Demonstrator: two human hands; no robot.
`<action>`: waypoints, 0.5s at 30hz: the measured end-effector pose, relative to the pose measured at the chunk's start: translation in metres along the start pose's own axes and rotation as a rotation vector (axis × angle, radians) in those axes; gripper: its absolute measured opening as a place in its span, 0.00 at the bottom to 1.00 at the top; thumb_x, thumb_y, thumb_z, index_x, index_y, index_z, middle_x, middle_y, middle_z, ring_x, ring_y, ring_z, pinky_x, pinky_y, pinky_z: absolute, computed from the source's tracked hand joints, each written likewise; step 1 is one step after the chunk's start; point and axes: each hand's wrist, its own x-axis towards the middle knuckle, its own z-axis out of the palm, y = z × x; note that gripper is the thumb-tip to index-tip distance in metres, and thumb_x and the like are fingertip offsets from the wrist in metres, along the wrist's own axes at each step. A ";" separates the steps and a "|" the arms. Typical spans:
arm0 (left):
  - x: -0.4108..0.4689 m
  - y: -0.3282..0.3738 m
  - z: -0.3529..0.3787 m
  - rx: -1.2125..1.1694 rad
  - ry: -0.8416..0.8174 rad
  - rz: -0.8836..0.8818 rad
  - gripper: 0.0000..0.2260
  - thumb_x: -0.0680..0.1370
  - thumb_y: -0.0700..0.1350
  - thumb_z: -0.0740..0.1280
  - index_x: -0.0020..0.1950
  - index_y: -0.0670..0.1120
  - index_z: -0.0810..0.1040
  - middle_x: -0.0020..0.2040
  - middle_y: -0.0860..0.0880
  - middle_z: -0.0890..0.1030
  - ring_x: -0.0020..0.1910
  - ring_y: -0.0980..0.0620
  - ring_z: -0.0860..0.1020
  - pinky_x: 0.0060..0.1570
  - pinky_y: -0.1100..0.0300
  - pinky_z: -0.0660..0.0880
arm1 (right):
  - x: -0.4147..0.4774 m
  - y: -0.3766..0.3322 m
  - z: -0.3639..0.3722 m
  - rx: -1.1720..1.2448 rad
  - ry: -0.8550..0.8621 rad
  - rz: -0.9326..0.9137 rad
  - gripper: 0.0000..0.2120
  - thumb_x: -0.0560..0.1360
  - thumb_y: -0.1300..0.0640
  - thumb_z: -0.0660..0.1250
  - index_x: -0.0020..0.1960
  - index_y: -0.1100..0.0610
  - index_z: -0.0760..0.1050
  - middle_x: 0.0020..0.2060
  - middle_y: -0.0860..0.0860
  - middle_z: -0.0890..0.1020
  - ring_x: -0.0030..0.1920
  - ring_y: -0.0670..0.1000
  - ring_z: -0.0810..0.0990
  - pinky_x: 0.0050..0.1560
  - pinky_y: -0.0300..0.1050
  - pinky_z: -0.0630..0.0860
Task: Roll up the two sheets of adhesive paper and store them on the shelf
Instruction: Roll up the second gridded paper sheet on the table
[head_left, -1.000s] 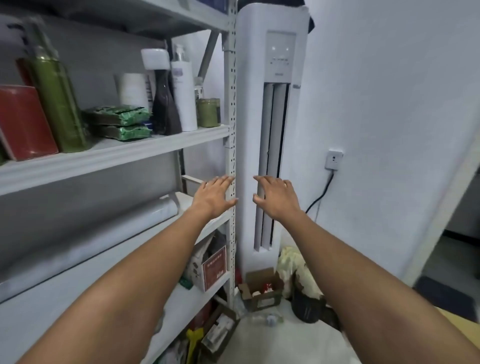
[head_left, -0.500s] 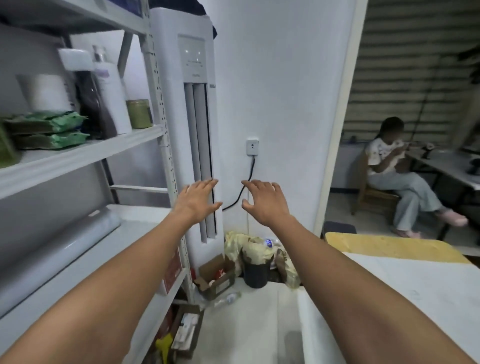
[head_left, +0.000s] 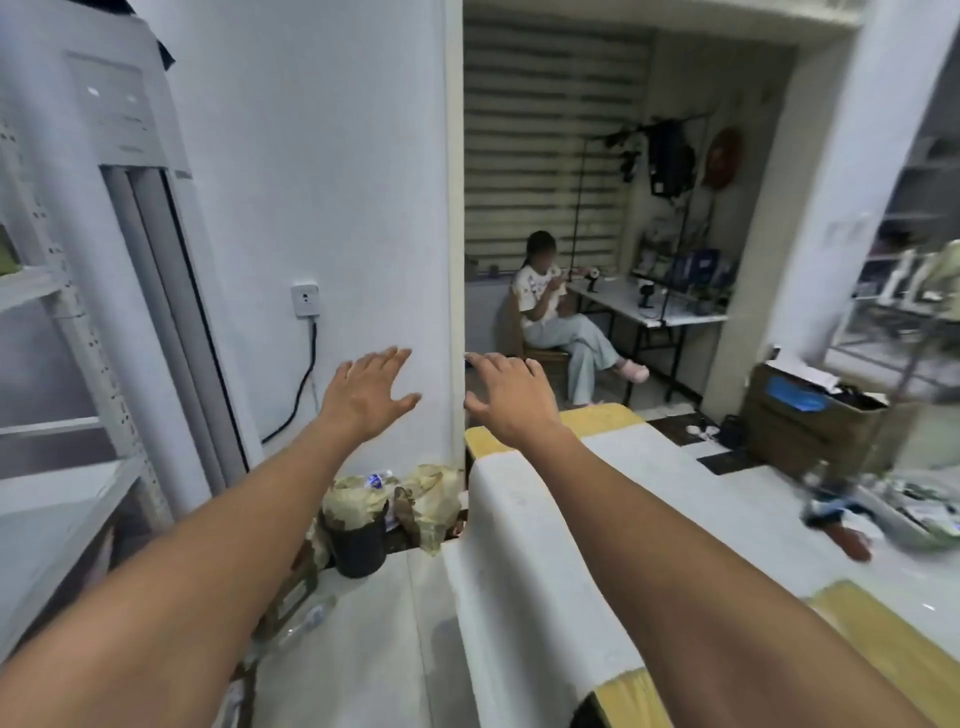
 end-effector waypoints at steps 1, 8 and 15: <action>0.001 0.018 0.003 -0.013 0.002 0.030 0.30 0.77 0.59 0.57 0.75 0.52 0.52 0.76 0.51 0.56 0.73 0.50 0.56 0.71 0.49 0.53 | -0.012 0.015 -0.007 -0.018 0.001 0.024 0.26 0.76 0.46 0.55 0.73 0.48 0.59 0.68 0.50 0.69 0.66 0.53 0.67 0.67 0.51 0.57; -0.018 0.141 0.017 -0.113 -0.020 0.173 0.29 0.77 0.58 0.58 0.75 0.52 0.54 0.75 0.51 0.57 0.73 0.50 0.56 0.71 0.50 0.52 | -0.107 0.113 -0.055 -0.135 0.018 0.202 0.26 0.76 0.46 0.56 0.73 0.49 0.60 0.65 0.50 0.72 0.65 0.53 0.68 0.65 0.51 0.59; -0.046 0.267 0.015 -0.167 -0.050 0.301 0.29 0.77 0.58 0.58 0.75 0.52 0.53 0.75 0.52 0.56 0.73 0.50 0.55 0.71 0.49 0.51 | -0.202 0.185 -0.106 -0.184 0.013 0.341 0.26 0.76 0.46 0.55 0.73 0.49 0.59 0.67 0.50 0.70 0.65 0.54 0.68 0.66 0.52 0.58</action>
